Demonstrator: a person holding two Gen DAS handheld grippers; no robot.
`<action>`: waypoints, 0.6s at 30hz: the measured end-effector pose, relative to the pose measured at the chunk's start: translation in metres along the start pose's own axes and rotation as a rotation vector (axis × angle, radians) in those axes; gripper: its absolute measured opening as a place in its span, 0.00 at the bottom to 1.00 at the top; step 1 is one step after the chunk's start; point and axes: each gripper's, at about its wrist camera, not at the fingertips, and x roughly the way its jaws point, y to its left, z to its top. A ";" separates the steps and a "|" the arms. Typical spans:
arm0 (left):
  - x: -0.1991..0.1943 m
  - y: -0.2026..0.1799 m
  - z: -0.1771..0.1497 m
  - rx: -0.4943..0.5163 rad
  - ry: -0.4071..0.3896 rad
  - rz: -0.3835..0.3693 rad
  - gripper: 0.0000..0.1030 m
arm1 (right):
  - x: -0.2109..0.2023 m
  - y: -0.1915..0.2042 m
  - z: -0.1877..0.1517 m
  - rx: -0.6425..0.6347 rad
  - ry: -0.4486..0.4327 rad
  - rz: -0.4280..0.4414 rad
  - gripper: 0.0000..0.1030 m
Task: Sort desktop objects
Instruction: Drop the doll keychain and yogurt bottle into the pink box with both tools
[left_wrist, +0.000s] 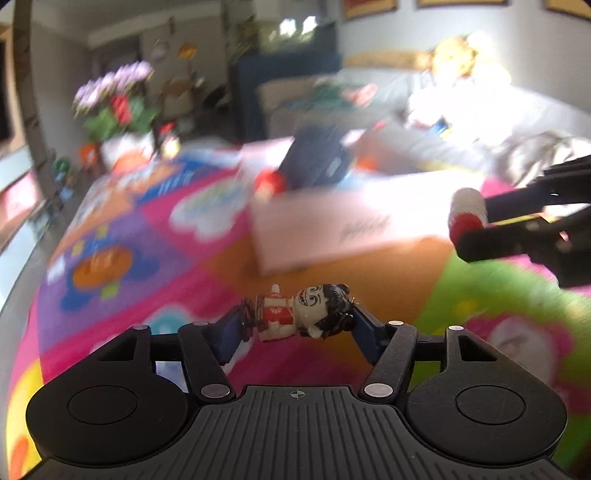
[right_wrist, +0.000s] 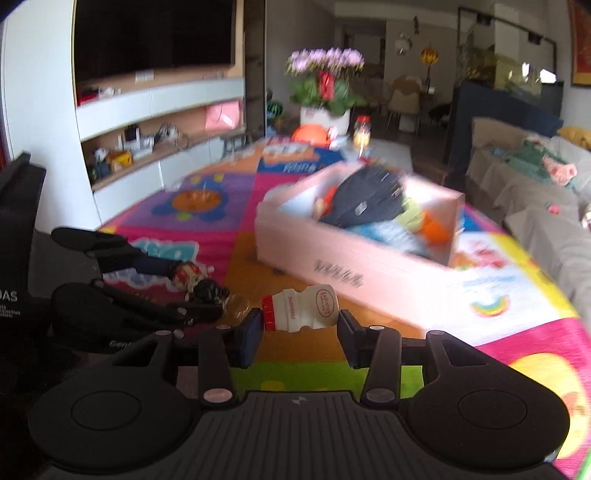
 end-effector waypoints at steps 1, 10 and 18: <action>-0.010 -0.003 0.012 0.016 -0.048 -0.008 0.66 | -0.014 -0.005 0.003 0.007 -0.039 -0.008 0.42; 0.001 -0.024 0.116 0.175 -0.309 0.099 0.68 | -0.074 -0.048 0.067 0.019 -0.335 -0.144 0.42; 0.035 -0.001 0.078 0.090 -0.175 0.067 0.90 | 0.000 -0.094 0.121 0.101 -0.262 -0.163 0.46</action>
